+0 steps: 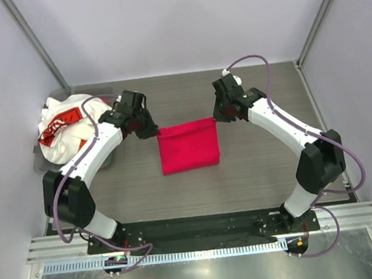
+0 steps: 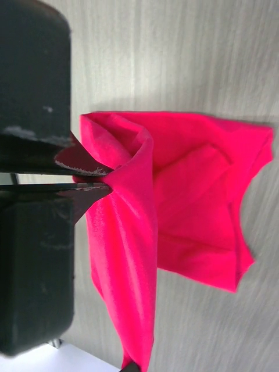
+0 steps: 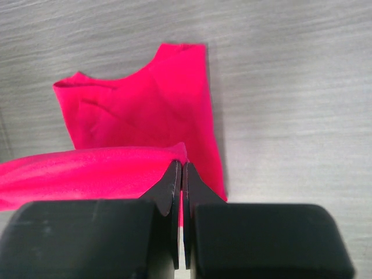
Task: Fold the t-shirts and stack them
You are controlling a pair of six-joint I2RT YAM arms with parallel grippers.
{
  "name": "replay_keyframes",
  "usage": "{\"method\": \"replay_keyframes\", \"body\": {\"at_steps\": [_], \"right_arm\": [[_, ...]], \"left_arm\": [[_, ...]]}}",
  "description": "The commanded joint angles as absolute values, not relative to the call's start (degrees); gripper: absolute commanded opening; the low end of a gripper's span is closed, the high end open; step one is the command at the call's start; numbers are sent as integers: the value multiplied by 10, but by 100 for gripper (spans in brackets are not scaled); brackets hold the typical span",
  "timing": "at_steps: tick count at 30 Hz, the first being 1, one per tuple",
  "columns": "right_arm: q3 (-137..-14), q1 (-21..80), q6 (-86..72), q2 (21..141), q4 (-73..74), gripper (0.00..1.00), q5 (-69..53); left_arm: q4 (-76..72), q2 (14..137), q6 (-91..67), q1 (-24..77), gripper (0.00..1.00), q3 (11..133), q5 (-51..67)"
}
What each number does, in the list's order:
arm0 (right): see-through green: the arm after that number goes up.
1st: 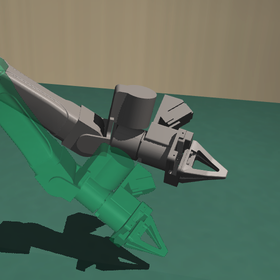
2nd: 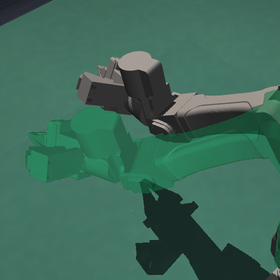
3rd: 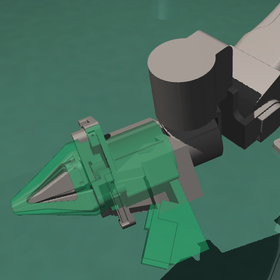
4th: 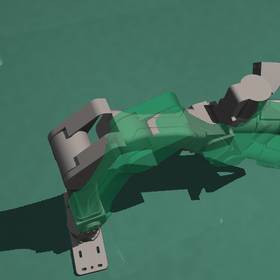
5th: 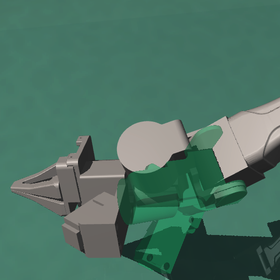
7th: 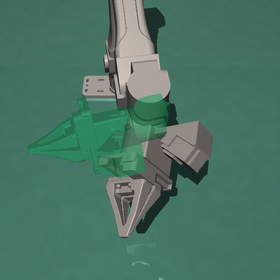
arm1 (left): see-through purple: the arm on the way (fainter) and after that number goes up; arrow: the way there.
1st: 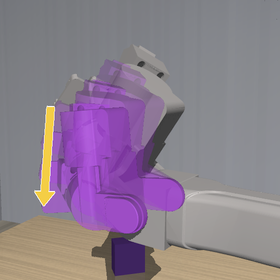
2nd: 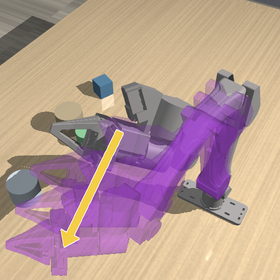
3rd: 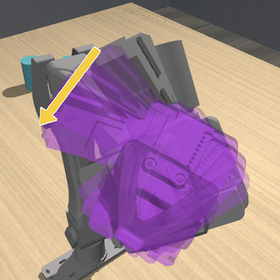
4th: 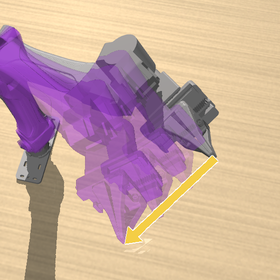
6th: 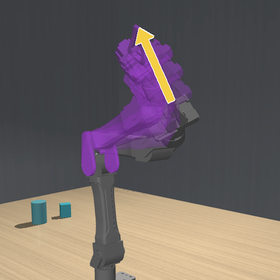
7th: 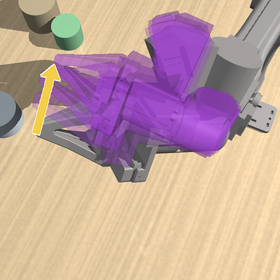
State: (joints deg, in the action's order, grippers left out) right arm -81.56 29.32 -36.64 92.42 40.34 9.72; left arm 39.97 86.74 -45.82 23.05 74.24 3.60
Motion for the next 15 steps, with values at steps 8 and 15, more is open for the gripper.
{"method": "replay_keyframes", "body": {"at_steps": [8, 15], "right_arm": [[-969, 243, -309, 1082, 396, 1, 96], [-1123, 213, -288, 1211, 427, 89, 66]], "left_arm": [[378, 1012, -423, 170, 2, 838, 52], [452, 1190, -398, 125, 58, 1038, 110]]}}
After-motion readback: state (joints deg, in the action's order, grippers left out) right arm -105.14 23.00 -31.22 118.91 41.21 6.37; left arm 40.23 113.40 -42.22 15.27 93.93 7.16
